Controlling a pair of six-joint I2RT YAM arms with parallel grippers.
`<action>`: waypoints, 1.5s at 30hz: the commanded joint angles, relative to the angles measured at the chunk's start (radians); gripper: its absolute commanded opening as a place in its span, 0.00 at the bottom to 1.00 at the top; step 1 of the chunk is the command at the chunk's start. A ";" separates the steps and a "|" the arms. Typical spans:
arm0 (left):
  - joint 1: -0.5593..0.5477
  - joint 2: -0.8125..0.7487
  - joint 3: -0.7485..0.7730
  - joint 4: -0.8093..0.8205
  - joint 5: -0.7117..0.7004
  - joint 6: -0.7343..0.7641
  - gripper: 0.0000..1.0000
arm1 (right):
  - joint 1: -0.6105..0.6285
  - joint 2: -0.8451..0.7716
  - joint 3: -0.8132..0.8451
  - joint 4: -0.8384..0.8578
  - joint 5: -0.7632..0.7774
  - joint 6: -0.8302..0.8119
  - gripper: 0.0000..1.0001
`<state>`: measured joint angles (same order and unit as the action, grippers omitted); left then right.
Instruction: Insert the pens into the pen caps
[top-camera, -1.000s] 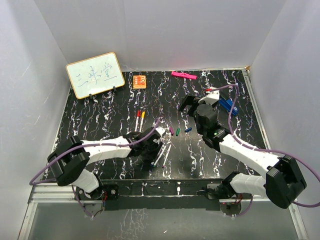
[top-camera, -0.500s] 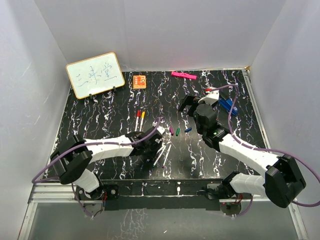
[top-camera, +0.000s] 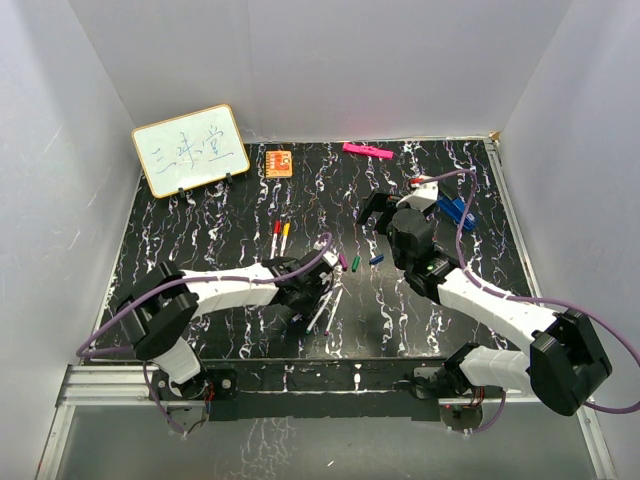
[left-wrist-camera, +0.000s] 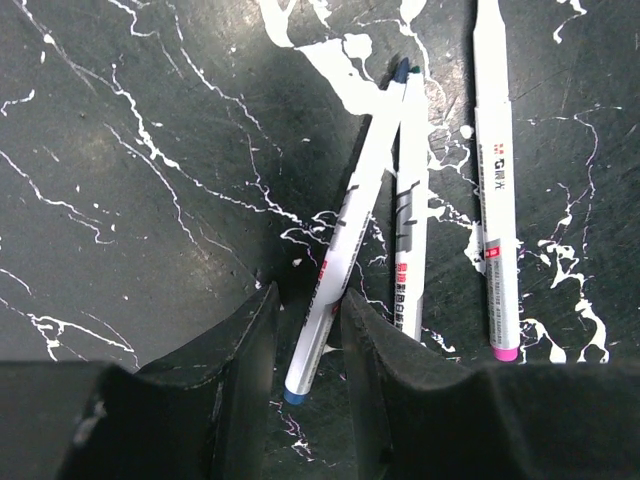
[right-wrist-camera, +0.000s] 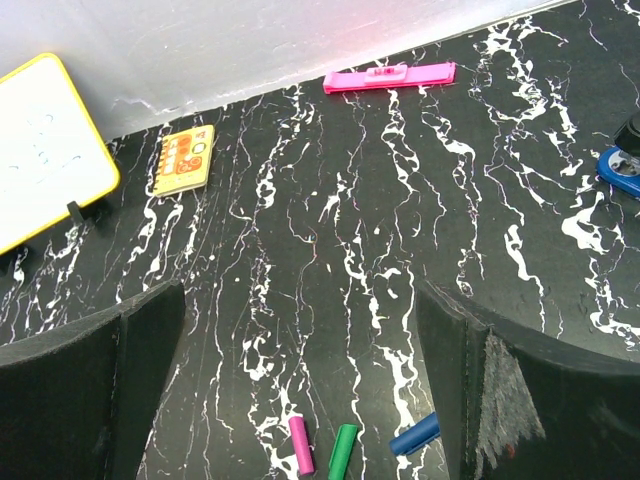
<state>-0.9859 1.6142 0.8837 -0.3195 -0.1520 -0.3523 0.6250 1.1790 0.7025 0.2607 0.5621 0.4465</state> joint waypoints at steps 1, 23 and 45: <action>-0.002 0.071 0.027 -0.099 0.047 0.073 0.30 | -0.009 -0.020 -0.011 0.033 0.011 0.011 0.98; -0.002 0.256 0.093 -0.229 0.157 0.103 0.00 | -0.015 -0.067 -0.036 0.037 0.063 0.023 0.98; 0.050 0.058 0.156 -0.304 -0.017 0.055 0.00 | -0.015 0.008 0.040 -0.392 0.148 0.244 0.86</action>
<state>-0.9573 1.7168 1.0325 -0.5072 -0.1032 -0.2955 0.6132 1.1553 0.6918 0.0006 0.7120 0.5858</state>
